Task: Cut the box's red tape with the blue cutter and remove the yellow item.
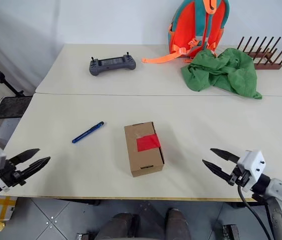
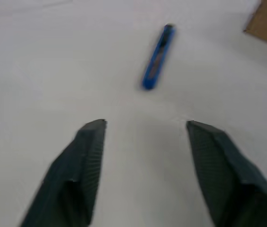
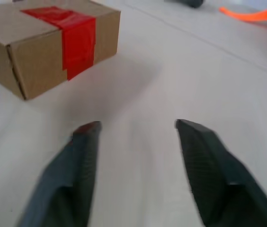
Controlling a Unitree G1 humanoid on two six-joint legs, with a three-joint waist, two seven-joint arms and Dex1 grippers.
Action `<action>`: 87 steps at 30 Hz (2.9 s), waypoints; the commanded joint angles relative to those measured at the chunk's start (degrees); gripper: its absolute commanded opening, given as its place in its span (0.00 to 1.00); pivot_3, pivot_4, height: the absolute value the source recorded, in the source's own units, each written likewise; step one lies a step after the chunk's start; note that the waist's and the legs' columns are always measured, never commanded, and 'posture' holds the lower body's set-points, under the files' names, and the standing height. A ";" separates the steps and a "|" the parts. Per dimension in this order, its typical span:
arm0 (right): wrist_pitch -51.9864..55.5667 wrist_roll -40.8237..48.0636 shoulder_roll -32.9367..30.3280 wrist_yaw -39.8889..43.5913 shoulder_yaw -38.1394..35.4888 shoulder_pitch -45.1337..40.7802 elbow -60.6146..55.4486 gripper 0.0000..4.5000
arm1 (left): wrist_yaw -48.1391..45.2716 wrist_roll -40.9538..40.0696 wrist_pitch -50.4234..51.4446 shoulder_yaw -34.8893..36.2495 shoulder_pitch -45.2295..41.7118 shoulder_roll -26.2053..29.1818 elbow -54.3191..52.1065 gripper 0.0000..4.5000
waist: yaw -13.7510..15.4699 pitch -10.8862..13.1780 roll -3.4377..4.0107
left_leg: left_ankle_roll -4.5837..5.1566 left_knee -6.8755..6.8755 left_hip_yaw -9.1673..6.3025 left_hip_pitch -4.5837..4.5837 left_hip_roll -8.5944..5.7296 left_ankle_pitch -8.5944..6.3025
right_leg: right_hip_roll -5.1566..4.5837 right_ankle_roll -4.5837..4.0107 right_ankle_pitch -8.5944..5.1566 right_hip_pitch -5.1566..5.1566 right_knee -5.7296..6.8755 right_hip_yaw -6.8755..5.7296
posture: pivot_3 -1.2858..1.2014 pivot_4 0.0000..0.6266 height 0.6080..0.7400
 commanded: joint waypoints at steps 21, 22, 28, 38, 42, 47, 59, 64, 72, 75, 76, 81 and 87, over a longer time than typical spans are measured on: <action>22.37 -11.31 4.73 -8.58 24.28 -29.65 -2.08 0.00 | 6.06 19.62 5.58 -47.31 -32.31 -20.85 -4.47 0.01 | 0.18 -0.05 0.03 | -0.02 0.51 0.04 -0.14 -0.12 0.01 | 0.10 -0.01 -0.01 -0.18 0.56 -0.35 | 0.52 0.24 1.00; 21.74 -11.59 3.89 -7.68 23.60 -30.82 -0.28 0.00 | 6.14 19.93 5.68 -48.20 -33.07 -22.01 -3.93 0.01 | 0.26 -0.05 0.03 | -0.02 0.54 0.03 -0.16 -0.12 0.02 | 0.10 -0.01 -0.01 -0.15 0.53 -0.38 | 0.52 0.24 1.00; 19.72 -12.87 -0.40 -3.30 22.23 -33.26 6.19 0.00 | 6.99 22.41 4.23 -49.83 -34.81 -25.26 -0.61 0.01 | 0.18 -0.05 0.03 | 0.08 0.53 0.02 -0.19 -0.19 0.03 | 0.07 0.03 0.01 -0.09 0.53 -0.37 | 0.52 0.24 1.00; 10.99 -14.07 -1.71 -1.42 18.97 -33.75 14.20 0.00 | 8.69 20.59 7.37 -46.41 -32.73 -25.19 -3.16 0.01 | 0.04 -0.04 0.03 | 0.05 0.51 0.06 -0.21 -0.11 0.04 | 0.11 0.02 0.01 -0.18 0.44 -0.39 | 0.52 0.24 1.00; 10.86 -12.16 -4.29 -1.44 14.05 -34.08 17.23 0.08 | 11.38 17.09 15.19 -40.72 -29.70 -23.40 -9.73 0.14 | 0.05 -0.04 0.03 | 0.05 0.49 0.06 -0.21 -0.09 0.04 | 0.11 0.02 0.01 -0.18 0.49 -0.38 | 0.52 0.24 1.00; 8.43 -8.28 -8.49 3.29 7.94 -31.64 18.17 0.43 | 10.94 12.75 18.10 -31.90 -22.39 -18.05 -17.59 0.48 | 0.05 -0.04 0.03 | 0.04 0.49 0.06 -0.21 -0.08 0.03 | 0.11 0.02 0.00 -0.16 0.37 -0.38 | 0.52 0.24 1.00; 16.94 12.61 -0.55 1.53 -1.01 -8.57 -17.86 1.00 | -6.56 1.79 -0.59 9.14 -2.58 2.47 7.17 0.99 | 0.08 -0.02 0.09 | -0.44 0.39 0.00 -0.06 0.71 -0.35 | 0.32 -0.49 -0.17 -0.03 0.10 -0.30 | 0.52 0.24 1.00; 14.83 12.98 3.97 1.19 2.49 -5.94 -21.81 1.00 | -10.03 2.20 -2.23 12.64 0.52 6.75 16.59 0.99 | 0.15 -0.03 0.06 | -0.33 0.39 0.01 -0.05 0.70 -0.45 | 0.28 -0.50 -0.16 -0.04 0.12 -0.19 | 0.52 0.24 1.00; 6.96 9.74 2.41 6.22 0.36 -2.30 -18.26 1.00 | -13.02 2.64 -6.36 10.46 -1.85 10.68 25.29 0.99 | 0.24 -0.08 -0.03 | -0.33 0.37 0.02 -0.06 0.72 -0.59 | 0.31 -0.53 -0.18 -0.07 0.09 -0.22 | 0.52 0.24 1.00; 6.65 10.29 0.92 6.89 -1.10 -1.36 -17.35 1.00 | -12.53 0.89 -1.91 3.64 -8.76 9.10 19.54 0.99 | 0.85 -0.09 -0.04 | -0.33 0.40 0.00 -0.06 0.67 -0.58 | 0.20 -0.52 -0.17 0.02 0.05 -0.25 | 0.52 0.24 1.00; 7.63 11.03 0.17 7.22 -1.15 -0.95 -17.63 1.00 | -12.27 1.38 -1.53 1.35 -11.31 8.65 18.88 0.99 | 0.91 -0.10 -0.07 | -0.35 0.43 -0.01 -0.06 0.66 -0.58 | 0.19 -0.51 -0.16 0.04 0.07 -0.25 | 0.52 0.24 1.00; 8.89 12.01 -1.13 7.24 -0.07 -0.22 -19.35 1.00 | -10.02 9.30 -4.15 -12.53 -28.58 4.77 26.59 0.99 | 0.23 -0.15 -0.15 | -0.38 0.42 -0.01 -0.04 0.72 -0.53 | 0.36 -0.51 -0.16 -0.06 0.32 -0.34 | 0.52 0.24 1.00; 9.86 11.37 -0.84 4.44 0.67 -0.28 -21.06 1.00 | -12.21 15.23 -9.76 -20.50 -39.59 2.92 40.77 0.99 | -1.44 -0.16 -0.19 | -0.38 0.45 0.42 0.01 0.90 -0.53 | 0.96 -0.49 -0.15 -0.28 0.64 -0.36 | 0.52 0.24 1.00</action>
